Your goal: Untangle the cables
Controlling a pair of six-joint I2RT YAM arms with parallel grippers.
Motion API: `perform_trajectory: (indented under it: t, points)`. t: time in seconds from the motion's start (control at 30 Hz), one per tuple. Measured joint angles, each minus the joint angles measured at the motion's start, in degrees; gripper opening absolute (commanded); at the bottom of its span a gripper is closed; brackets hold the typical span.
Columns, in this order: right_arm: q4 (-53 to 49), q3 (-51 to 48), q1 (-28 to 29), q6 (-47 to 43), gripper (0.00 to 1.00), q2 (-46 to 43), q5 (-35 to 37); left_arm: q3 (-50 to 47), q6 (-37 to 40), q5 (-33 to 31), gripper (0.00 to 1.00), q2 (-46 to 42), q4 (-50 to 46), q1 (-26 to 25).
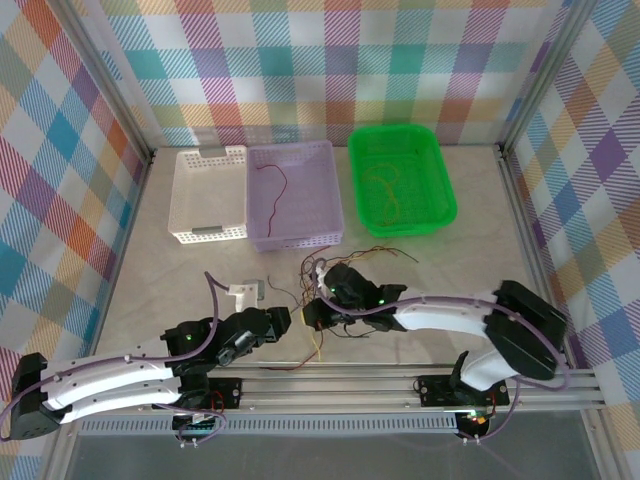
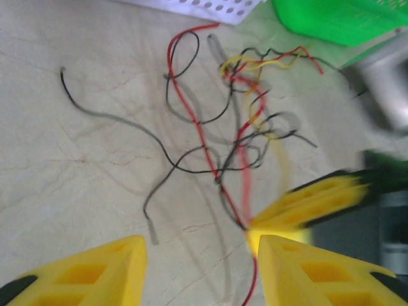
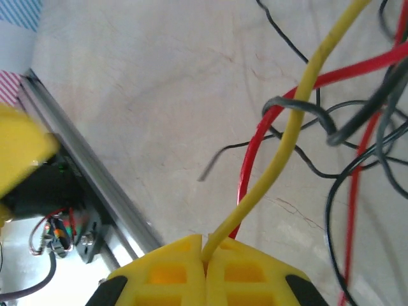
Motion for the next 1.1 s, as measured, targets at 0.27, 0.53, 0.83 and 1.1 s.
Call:
perform_trajectory:
  t: [0.27,0.53,0.83,1.1]
  points:
    - [-9.1,6.3,-7.2,-2.4,0.0,-12.9,-4.7,-0.4,0.4,3.3,0.51,10.6,8.7,0.0]
    - [-14.9,12.1,-11.2,-3.4,0.0,-15.2,-12.6,-0.3,2.8,7.1,0.72,17.2,19.5,-1.4]
    - [-16.7,12.5,-13.0,-2.8,0.0,-16.5,-19.5,-0.1,5.8,8.4,0.84,18.7,29.4,-4.5]
    - [-16.6,15.0,-16.0,-0.7,0.0,-21.1,-27.5,0.3,8.6,3.7,0.91,10.8,25.8,-5.8]
